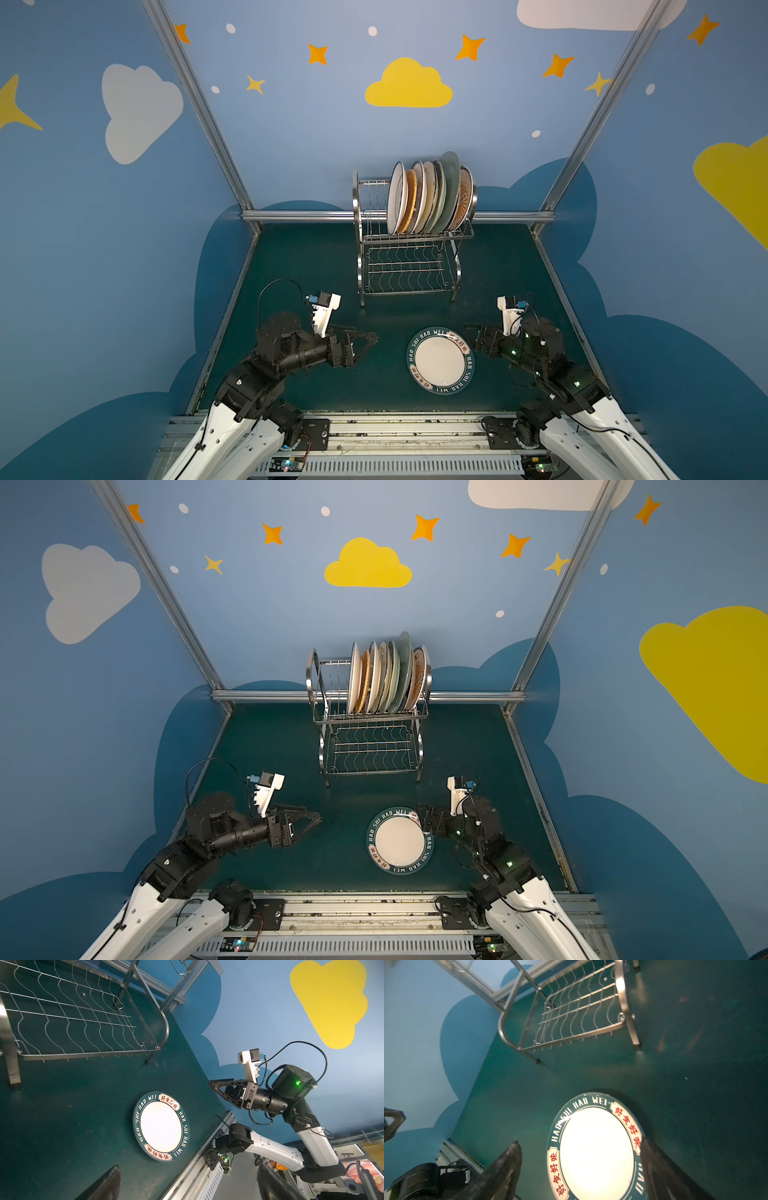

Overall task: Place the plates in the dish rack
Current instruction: 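Open the left gripper and withdraw it from the rack toward the table, then grasp the rim of the HAO SHI HAO WEI plate with right gripper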

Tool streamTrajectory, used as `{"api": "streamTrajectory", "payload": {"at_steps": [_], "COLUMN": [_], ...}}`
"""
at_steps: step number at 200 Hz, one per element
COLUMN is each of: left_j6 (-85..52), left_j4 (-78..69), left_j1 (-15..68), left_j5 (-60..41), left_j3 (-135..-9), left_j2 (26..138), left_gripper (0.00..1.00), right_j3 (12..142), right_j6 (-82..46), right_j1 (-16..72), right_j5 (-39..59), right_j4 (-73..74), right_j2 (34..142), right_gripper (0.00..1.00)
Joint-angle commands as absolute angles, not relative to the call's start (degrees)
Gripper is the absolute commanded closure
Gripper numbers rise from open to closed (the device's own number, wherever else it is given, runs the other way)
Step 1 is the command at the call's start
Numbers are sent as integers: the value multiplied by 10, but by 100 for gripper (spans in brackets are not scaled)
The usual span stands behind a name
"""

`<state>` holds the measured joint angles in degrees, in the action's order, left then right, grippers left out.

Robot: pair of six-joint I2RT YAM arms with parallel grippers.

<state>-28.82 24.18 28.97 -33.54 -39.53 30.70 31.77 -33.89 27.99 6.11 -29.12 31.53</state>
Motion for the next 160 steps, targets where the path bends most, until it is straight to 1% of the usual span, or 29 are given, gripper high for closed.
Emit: {"api": "streamTrajectory", "payload": {"at_steps": [1, 20, 39, 69, 90, 130, 141, 160], "left_j6": [-276, -275, -275, -278, -279, -277, -277, -279], "left_j4": [244, 248, 250, 245, 244, 242, 242, 238], "left_j1": [288, 287, 288, 287, 287, 286, 284, 280], "left_j5": [-330, -328, -326, -325, -322, -323, -322, -322], "left_j3": [-388, -386, -385, -383, -381, -381, -381, -380], "left_j2": [294, 285, 280, 275, 270, 267, 265, 259], "left_gripper": [0, 0, 0, 0, 0, 0, 0, 0], "right_j3": [294, 268, 239, 189, 158, 121, 102, 90], "right_j6": [-379, -387, -394, -402, -408, -425, -435, -449], "right_j1": [242, 210, 186, 157, 154, 156, 157, 159], "right_j5": [106, 133, 136, 191, 222, 245, 261, 282], "right_j4": [-334, -321, -303, -251, -202, -151, -116, -85], "right_j2": [340, 352, 355, 379, 386, 411, 423, 443], "right_gripper": [13, 13, 13, 13, 14, 17, 17, 21]}}
